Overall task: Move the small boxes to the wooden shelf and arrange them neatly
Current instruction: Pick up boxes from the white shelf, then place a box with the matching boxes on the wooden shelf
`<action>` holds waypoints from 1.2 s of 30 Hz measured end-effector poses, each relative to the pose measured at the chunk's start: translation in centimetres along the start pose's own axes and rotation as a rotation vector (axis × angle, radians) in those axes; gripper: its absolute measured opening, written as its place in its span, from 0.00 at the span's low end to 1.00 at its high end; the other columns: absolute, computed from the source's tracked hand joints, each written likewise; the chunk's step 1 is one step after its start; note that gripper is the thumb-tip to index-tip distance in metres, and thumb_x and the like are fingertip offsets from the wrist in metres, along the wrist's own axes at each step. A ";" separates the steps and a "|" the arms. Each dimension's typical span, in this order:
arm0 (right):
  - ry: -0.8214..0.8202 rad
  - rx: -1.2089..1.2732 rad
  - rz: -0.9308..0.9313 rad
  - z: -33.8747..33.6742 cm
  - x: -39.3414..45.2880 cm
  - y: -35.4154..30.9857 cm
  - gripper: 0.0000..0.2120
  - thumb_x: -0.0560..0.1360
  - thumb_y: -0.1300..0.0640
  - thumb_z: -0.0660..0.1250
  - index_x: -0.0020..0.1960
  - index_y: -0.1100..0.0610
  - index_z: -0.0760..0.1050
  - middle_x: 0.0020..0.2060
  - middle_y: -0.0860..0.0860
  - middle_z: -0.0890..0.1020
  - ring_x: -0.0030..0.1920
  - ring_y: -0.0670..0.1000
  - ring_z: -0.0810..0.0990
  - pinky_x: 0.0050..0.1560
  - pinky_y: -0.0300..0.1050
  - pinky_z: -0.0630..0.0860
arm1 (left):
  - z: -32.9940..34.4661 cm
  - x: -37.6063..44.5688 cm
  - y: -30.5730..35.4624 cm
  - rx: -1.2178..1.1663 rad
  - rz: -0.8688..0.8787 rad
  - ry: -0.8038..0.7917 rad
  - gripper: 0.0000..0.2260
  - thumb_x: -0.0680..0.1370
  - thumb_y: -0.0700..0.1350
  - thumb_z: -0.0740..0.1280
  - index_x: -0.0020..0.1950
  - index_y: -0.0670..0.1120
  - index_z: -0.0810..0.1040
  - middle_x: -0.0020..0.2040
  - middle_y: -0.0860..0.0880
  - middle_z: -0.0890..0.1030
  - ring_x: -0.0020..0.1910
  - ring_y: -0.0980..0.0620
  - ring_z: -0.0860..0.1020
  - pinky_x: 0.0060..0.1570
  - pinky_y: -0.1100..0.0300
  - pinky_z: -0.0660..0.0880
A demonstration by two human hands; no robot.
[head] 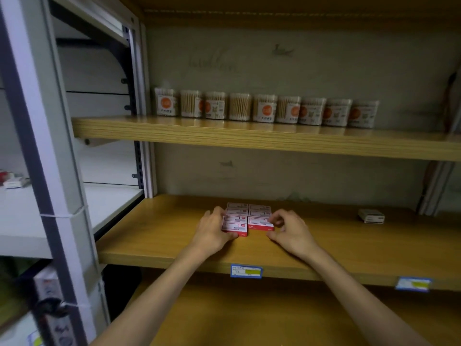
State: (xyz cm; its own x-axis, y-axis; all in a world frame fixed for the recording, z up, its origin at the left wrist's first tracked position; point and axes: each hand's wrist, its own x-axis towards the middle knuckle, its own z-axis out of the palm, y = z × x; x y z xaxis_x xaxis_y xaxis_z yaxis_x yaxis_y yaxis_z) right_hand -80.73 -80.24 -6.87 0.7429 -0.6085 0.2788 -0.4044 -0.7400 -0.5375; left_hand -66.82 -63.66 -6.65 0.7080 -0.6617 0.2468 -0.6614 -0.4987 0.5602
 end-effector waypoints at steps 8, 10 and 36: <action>0.022 0.016 -0.218 0.6 -2.3 -3.6 0.10 0.75 0.53 0.72 0.55 0.44 0.76 0.53 0.42 0.74 0.57 0.45 0.74 0.58 0.42 0.72 | -4.0 -4.3 -1.8 0.167 0.211 0.173 0.12 0.79 0.55 0.67 0.62 0.58 0.75 0.54 0.59 0.76 0.51 0.59 0.77 0.49 0.57 0.78; 0.018 0.050 -0.298 1.4 -3.1 -5.5 0.09 0.74 0.53 0.72 0.52 0.44 0.77 0.49 0.41 0.74 0.54 0.44 0.75 0.56 0.43 0.72 | -5.6 -6.1 -2.7 0.231 0.214 0.209 0.12 0.78 0.57 0.65 0.61 0.58 0.75 0.53 0.59 0.76 0.51 0.57 0.78 0.48 0.54 0.78; -0.138 0.264 -0.673 23.9 -10.2 -45.8 0.07 0.74 0.55 0.68 0.49 0.45 0.76 0.44 0.42 0.78 0.44 0.42 0.78 0.50 0.43 0.76 | -33.8 -21.7 -35.2 0.470 -0.019 0.282 0.18 0.79 0.62 0.59 0.67 0.59 0.70 0.61 0.58 0.76 0.57 0.55 0.77 0.56 0.51 0.76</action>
State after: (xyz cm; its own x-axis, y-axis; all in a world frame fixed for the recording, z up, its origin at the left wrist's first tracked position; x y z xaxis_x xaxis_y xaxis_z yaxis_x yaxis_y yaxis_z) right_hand -57.07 -33.29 -4.09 0.8527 0.0073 0.5224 0.2914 -0.8366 -0.4639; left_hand -50.53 -12.78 -4.98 0.7167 -0.5067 0.4791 -0.6416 -0.7483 0.1685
